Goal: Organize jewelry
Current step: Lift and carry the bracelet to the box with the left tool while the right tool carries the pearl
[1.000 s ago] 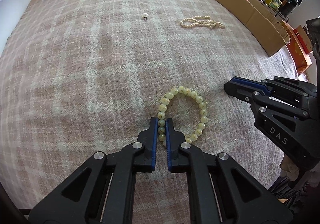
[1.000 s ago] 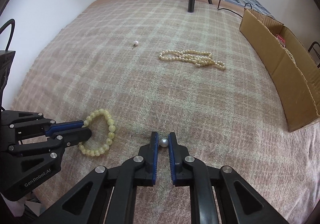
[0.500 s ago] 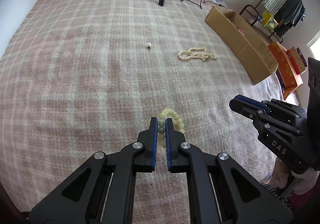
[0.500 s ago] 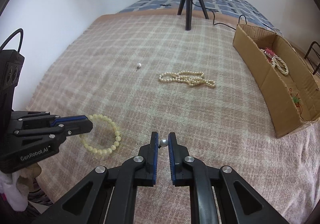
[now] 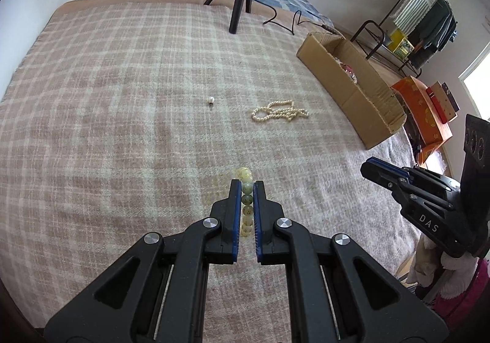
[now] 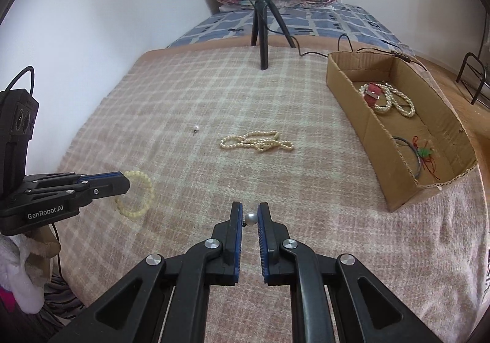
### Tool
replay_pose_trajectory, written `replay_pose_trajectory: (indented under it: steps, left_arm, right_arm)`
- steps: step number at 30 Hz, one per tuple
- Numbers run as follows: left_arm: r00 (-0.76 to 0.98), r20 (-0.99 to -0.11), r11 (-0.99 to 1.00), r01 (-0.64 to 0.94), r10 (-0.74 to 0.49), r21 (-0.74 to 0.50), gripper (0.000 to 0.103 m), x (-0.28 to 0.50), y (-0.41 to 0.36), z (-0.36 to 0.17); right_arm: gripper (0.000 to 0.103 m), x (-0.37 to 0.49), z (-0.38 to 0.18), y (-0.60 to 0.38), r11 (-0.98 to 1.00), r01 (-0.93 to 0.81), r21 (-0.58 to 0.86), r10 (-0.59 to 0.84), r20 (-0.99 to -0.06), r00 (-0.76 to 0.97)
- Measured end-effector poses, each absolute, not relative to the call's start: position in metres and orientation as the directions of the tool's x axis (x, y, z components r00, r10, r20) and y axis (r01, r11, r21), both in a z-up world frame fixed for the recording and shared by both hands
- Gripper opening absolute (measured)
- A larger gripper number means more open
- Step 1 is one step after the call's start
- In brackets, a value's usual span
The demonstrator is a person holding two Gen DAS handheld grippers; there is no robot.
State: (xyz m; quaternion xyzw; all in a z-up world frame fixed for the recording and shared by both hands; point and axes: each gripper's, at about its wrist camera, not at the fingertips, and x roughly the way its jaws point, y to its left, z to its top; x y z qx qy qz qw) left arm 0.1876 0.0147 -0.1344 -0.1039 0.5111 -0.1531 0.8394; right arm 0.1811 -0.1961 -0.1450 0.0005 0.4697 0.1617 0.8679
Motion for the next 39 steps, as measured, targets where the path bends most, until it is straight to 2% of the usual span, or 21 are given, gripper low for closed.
replay_pose_trajectory:
  steps: [39]
  left_arm:
    - [0.477, -0.721, 0.86, 0.355, -0.503, -0.366, 0.005, 0.286, -0.134, -0.054]
  right_arm:
    - [0.008, 0.209, -0.088, -0.336, 0.985, -0.074, 0.155, 0.166, -0.743, 0.649]
